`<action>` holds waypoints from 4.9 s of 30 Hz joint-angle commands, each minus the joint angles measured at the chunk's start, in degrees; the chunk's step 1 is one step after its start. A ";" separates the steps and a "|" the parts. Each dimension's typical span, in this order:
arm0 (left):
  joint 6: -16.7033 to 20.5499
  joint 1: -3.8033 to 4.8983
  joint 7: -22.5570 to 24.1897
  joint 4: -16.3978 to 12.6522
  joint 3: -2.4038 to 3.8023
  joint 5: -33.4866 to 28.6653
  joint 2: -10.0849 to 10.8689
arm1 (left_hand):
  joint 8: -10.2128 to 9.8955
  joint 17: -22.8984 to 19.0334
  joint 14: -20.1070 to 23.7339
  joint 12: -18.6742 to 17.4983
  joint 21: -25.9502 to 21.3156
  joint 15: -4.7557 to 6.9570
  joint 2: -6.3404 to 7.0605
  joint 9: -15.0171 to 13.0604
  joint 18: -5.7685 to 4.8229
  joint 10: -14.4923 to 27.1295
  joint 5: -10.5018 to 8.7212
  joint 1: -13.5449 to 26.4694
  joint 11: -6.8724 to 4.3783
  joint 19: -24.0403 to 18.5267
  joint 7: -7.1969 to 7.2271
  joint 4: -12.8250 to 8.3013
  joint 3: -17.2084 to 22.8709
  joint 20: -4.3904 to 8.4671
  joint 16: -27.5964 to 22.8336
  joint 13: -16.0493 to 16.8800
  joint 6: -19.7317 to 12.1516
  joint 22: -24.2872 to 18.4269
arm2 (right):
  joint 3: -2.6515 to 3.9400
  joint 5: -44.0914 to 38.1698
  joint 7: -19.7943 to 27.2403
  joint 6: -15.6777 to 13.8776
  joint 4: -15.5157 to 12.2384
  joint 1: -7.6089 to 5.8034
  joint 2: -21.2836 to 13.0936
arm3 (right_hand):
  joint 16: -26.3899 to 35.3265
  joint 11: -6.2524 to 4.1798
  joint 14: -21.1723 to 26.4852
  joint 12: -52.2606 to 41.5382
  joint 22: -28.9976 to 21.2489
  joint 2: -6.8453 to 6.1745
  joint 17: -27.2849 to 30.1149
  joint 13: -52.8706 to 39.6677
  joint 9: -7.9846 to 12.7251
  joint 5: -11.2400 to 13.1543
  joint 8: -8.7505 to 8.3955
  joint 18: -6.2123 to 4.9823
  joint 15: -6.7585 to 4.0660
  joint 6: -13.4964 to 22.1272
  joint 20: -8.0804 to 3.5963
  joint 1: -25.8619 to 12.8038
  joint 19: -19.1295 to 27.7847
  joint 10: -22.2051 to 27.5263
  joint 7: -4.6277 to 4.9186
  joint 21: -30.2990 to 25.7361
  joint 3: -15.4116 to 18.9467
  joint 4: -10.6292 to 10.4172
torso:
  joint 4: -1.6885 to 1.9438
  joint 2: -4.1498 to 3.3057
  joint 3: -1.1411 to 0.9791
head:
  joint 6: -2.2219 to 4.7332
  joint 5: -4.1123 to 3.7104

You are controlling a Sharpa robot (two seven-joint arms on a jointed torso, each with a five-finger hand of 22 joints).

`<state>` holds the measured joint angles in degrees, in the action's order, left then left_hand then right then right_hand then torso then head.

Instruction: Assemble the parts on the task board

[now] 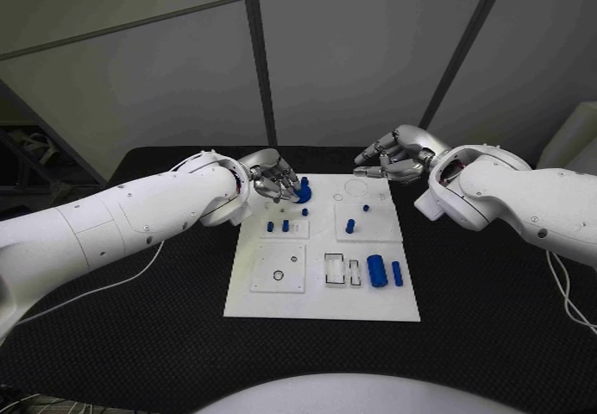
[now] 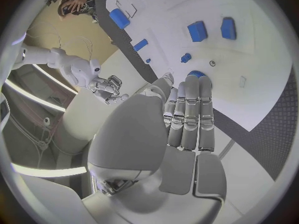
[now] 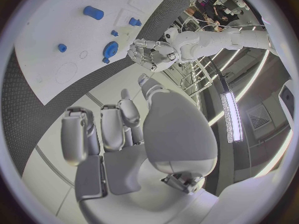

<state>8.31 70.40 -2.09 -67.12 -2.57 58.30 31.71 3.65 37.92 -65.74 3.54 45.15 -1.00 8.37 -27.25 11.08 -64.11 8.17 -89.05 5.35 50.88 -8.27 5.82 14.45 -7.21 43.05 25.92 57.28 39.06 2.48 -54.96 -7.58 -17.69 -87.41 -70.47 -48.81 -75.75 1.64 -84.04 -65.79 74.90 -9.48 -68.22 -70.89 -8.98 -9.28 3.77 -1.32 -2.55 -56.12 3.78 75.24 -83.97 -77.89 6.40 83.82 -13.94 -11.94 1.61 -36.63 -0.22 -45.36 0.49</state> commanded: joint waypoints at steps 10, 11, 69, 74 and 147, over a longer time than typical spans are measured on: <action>0.74 -0.11 5.43 3.63 -2.20 18.53 -3.57 | -0.06 -0.35 -4.01 0.23 2.87 0.20 2.15 7.61 -0.69 -0.86 -0.58 2.91 -0.02 2.24 0.00 -2.42 2.33 0.06 3.94 -12.62 1.08 2.40 | 0.04 -1.18 0.56 0.03 -0.36 -0.11 0.22 | 0.06 -0.05 -1.47 0.13 8.41 0.13 -0.04 0.06 -0.10 -0.26 0.01 -0.53 -0.12 -0.30 -0.06 -0.26 -1.80 0.02 0.01 0.11 0.02 -0.22 | 0.07 0.07 0.05 | -0.07 -0.44; 0.59 -0.21 5.37 4.00 -2.28 18.84 -3.84 | -0.06 -0.29 -4.31 0.24 3.04 0.21 2.25 7.97 -0.68 -0.89 -0.58 3.10 -0.03 2.46 0.00 -2.57 2.36 0.07 4.37 -13.14 1.11 2.52 | 0.04 -1.25 0.56 0.03 -0.36 -0.11 0.23 | 0.06 -0.05 -1.47 0.12 8.41 0.12 -0.05 0.06 -0.10 -0.26 0.01 -0.53 -0.12 -0.30 -0.06 -0.25 -1.81 0.02 0.01 0.12 0.01 -0.22 | 0.11 0.08 0.06 | -0.05 -0.49; -5.90 -1.63 5.25 11.91 -2.58 21.50 -9.67 | 0.62 12.57 -12.53 2.09 9.96 1.14 -1.43 13.27 -1.00 -5.63 -0.73 5.53 -1.26 6.44 0.89 -5.54 6.73 0.94 23.27 -20.38 5.70 8.92 | 0.04 -1.44 0.49 0.27 -0.33 -0.12 0.94 | 0.03 -0.07 -1.50 -0.11 8.50 0.17 -0.13 -0.10 -0.14 -0.31 0.04 -0.51 -0.13 -0.35 -0.07 -0.10 -1.87 -0.10 0.00 0.19 -0.07 -0.21 | 0.13 0.04 0.04 | -0.63 -0.79; -6.29 -1.77 5.88 12.16 -2.58 21.50 -9.88 | 0.77 13.50 -13.15 2.40 11.23 1.39 -2.00 13.35 -1.21 -6.45 -0.74 5.76 -1.57 7.36 1.13 -5.84 6.91 1.14 24.52 -20.47 6.77 10.25 | 0.04 -1.44 0.50 0.36 -0.29 -0.12 1.00 | 0.03 -0.07 -1.50 -0.11 8.50 0.17 -0.13 -0.10 -0.14 -0.31 0.04 -0.51 -0.13 -0.35 -0.07 -0.10 -1.87 -0.10 0.00 0.19 -0.07 -0.21 | 0.14 0.12 0.03 | -0.80 -0.76; -6.29 -3.21 3.89 4.84 2.64 16.28 0.84 | 0.39 14.97 -14.58 2.36 14.66 1.62 -2.19 13.83 -1.96 -7.08 -0.31 7.00 -1.68 10.32 0.99 -6.61 6.65 1.48 26.73 -20.98 8.11 14.01 | 0.04 -1.44 0.64 0.46 0.33 -0.09 0.53 | 0.03 -0.07 -1.51 -0.19 8.48 0.19 -0.14 -0.16 -0.16 -0.32 0.06 -0.51 -0.14 -0.39 -0.07 -0.09 -1.86 -0.14 -0.01 0.16 -0.08 -0.22 | 0.08 0.09 0.05 | -0.32 -0.08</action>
<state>3.43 67.15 2.23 -62.29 0.02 74.87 32.69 3.82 52.97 -79.97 5.95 59.49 0.62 6.10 -13.33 11.08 -70.98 7.73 -82.55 3.60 60.80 -7.26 -0.49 21.02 -5.64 69.68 5.01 65.00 53.12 2.48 -56.26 -7.52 -17.51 -87.02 -70.46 -48.33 -75.75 1.64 -84.04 -65.79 74.90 -9.48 -68.28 -70.98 -9.05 -9.28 3.77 -1.32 -2.55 -56.12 3.78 75.24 -83.97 -77.89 6.40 83.82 -13.94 -11.94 1.65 -36.54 -0.18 -45.67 0.47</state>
